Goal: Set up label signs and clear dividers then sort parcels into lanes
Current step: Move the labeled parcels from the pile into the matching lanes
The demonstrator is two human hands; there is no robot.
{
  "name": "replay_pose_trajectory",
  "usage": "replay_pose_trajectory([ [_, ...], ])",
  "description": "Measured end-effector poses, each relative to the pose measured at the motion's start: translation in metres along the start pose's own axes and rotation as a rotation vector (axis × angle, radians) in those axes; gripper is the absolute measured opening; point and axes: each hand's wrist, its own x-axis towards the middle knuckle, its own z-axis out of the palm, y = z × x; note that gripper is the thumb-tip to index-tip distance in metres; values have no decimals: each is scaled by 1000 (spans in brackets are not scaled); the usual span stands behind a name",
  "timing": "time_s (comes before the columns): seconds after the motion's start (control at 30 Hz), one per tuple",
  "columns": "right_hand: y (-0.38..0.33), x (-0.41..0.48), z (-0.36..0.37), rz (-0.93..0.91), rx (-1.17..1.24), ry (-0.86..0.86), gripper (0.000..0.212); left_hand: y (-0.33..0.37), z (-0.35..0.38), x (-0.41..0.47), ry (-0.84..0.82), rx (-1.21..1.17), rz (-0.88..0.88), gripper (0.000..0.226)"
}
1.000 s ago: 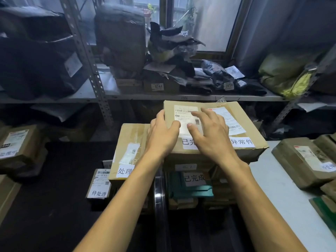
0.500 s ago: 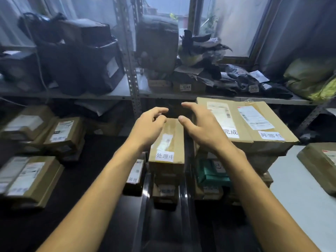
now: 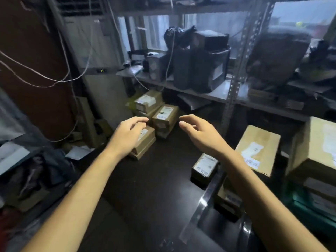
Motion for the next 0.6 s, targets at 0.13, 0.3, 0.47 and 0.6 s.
replay_pose_trajectory([
  [0.13, -15, 22, 41, 3, 36, -33, 30, -38, -44, 5, 62, -38, -44, 26],
  [0.3, -25, 59, 94, 16, -41, -71, 35, -94, -80, 29, 24, -8, -58, 21],
  [0.47, -29, 91, 147, 126, -49, -58, 40, -142, -113, 70, -59, -56, -69, 22],
  [0.6, -24, 113, 177, 214, -45, -27, 39, -173, -123, 108, -145, -38, -73, 27],
])
